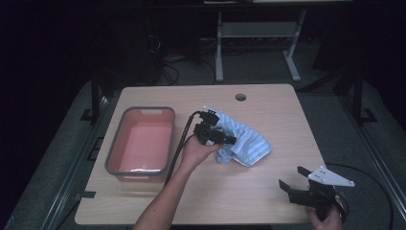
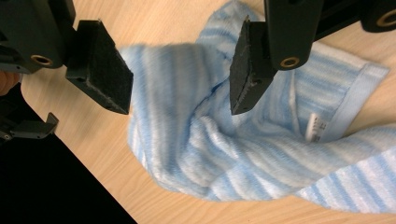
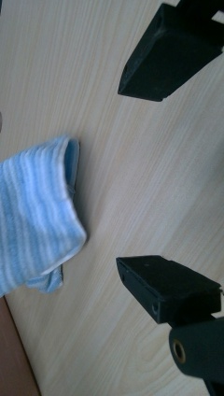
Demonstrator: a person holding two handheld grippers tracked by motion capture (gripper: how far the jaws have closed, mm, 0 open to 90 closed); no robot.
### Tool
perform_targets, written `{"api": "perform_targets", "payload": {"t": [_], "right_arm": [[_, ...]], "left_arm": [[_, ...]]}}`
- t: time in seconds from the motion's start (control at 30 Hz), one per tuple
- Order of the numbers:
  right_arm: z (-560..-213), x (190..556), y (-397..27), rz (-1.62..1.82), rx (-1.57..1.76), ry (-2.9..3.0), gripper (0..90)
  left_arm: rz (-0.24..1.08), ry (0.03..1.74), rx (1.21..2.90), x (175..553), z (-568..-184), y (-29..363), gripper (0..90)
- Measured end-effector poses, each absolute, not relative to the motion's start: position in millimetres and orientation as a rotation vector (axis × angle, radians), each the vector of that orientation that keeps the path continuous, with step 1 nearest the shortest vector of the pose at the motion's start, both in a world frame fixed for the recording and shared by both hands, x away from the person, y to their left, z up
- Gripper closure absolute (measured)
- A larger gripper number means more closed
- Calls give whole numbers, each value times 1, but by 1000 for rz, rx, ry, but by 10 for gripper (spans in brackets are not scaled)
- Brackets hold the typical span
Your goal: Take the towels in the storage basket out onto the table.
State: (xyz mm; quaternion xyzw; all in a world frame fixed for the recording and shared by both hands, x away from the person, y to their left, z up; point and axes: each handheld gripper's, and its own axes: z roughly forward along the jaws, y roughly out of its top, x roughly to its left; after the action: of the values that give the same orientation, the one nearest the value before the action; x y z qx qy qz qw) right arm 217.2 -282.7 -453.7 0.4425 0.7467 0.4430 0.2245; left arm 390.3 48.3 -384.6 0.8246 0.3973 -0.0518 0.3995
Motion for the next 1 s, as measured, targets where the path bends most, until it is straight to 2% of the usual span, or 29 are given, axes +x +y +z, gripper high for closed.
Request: {"api": "perform_targets", "payload": {"t": [1.0], "right_arm": [[-455,219,-284,1191,1224,2067,137]], "left_arm": [[-130,1002,2064,355,-398,85,355]]}}
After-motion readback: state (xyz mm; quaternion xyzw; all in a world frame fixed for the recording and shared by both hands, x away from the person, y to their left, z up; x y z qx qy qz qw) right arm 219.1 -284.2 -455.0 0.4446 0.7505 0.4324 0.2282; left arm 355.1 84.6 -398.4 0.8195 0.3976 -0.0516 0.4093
